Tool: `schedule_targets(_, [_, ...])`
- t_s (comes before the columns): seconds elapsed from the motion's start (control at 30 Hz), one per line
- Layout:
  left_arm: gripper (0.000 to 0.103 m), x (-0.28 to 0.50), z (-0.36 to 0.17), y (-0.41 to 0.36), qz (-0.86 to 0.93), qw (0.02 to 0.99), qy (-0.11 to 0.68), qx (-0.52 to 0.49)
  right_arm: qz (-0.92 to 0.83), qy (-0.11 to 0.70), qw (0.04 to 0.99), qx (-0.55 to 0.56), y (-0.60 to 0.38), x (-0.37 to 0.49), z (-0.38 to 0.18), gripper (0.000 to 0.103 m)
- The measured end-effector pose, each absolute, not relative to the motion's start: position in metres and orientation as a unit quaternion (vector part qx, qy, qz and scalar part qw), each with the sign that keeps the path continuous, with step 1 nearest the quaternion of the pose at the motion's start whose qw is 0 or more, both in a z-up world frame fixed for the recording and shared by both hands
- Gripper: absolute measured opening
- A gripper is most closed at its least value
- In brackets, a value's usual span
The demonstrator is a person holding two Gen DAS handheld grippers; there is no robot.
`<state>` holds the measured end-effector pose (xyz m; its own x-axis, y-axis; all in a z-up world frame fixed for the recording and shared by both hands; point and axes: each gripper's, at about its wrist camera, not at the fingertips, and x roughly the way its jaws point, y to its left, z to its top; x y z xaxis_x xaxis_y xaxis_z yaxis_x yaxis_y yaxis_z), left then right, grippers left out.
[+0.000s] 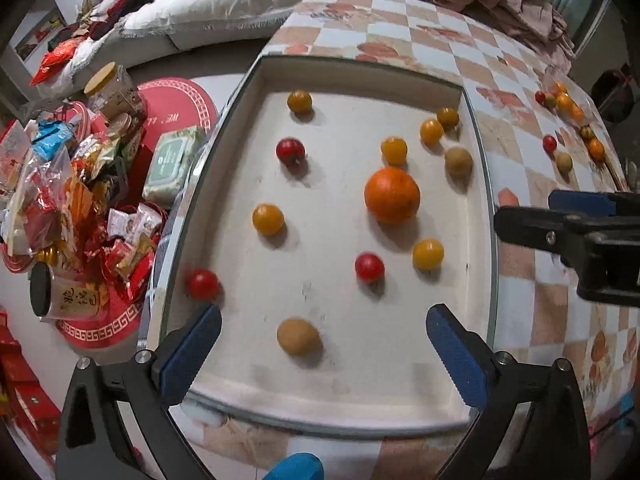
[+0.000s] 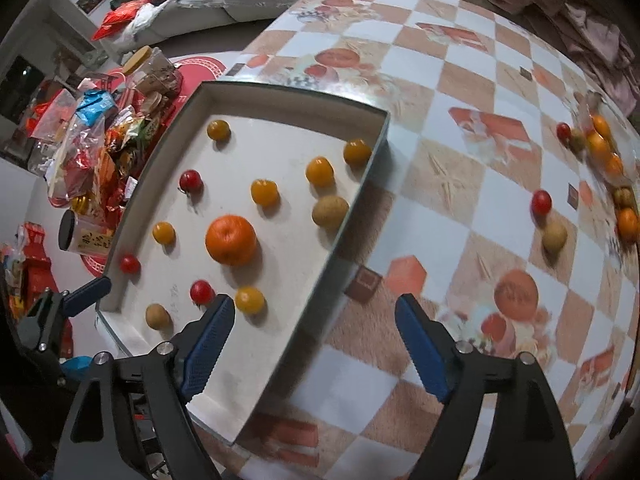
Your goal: Organize fruits
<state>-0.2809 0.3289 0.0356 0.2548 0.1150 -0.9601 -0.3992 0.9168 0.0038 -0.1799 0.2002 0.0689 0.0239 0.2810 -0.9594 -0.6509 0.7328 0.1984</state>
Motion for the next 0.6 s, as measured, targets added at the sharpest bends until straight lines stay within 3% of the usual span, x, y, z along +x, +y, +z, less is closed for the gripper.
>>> schedule_targets(0.13, [0.103,-0.289,0.042,0.326,0.167,0.786,0.585,-0.113,0.324,0.616,0.702,-0.153,0.198,-0.184,0.069,0.096])
schedule_targets(0.6, [0.103,-0.292,0.046,0.321,0.166,0.773,0.603,-0.107,0.324,0.601,0.703,-0.198,0.205,-0.196,0.072,0.097])
